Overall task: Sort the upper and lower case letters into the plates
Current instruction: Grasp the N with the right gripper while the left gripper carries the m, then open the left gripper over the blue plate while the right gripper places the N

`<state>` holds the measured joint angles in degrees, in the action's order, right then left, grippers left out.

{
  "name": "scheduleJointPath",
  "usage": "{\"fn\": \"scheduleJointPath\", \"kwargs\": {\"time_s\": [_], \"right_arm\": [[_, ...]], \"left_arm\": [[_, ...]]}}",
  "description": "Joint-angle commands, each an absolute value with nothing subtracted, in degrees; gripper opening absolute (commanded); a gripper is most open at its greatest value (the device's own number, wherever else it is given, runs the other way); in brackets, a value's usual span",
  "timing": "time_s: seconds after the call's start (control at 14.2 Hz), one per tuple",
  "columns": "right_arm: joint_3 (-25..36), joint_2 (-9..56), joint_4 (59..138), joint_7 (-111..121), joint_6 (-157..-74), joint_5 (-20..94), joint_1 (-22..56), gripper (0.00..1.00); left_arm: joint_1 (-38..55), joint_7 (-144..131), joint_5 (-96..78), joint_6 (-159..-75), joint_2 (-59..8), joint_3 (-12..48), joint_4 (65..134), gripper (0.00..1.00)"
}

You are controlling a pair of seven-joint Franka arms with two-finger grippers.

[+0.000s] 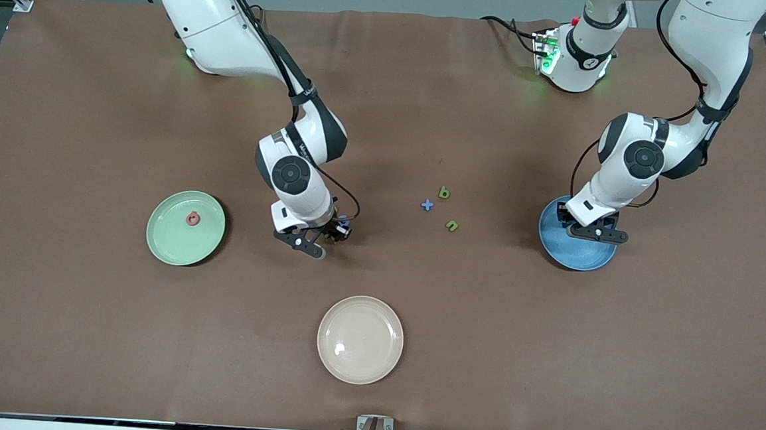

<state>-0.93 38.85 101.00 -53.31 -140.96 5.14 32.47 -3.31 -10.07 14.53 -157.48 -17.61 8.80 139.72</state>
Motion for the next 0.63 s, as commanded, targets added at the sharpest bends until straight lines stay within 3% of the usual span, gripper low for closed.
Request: {"fn": "scheduleJointPath", "kwargs": {"time_s": [0.0,0.07,0.21,0.28,0.56], "right_arm": [[-1.23,32.98,103.26,-46.27,-133.44,4.04,27.27,0.00],[-1.23,30.35,105.53,-41.97,-132.72,4.04,24.72,0.00],[-1.23,26.38,109.67,-31.87,-132.54,4.04,19.80,0.00],[-1.23,25.24,110.91,-27.55,-132.19,4.04,17.43,0.00],[-1.23,23.64,113.90,-14.17,-131.75,3.78,9.77,0.00]], "left_arm": [[-4.04,-9.32,15.56,-158.29,-17.31,9.14,140.10,0.30],[-4.13,-9.32,15.56,-158.20,-16.88,9.14,140.10,0.39],[-4.22,-9.32,15.56,-157.85,-16.09,9.23,139.92,0.88],[-4.13,-9.23,15.56,-157.76,-15.65,9.23,139.92,1.00],[-4.04,-10.02,15.47,-155.67,-13.10,10.80,139.22,1.00]]}}
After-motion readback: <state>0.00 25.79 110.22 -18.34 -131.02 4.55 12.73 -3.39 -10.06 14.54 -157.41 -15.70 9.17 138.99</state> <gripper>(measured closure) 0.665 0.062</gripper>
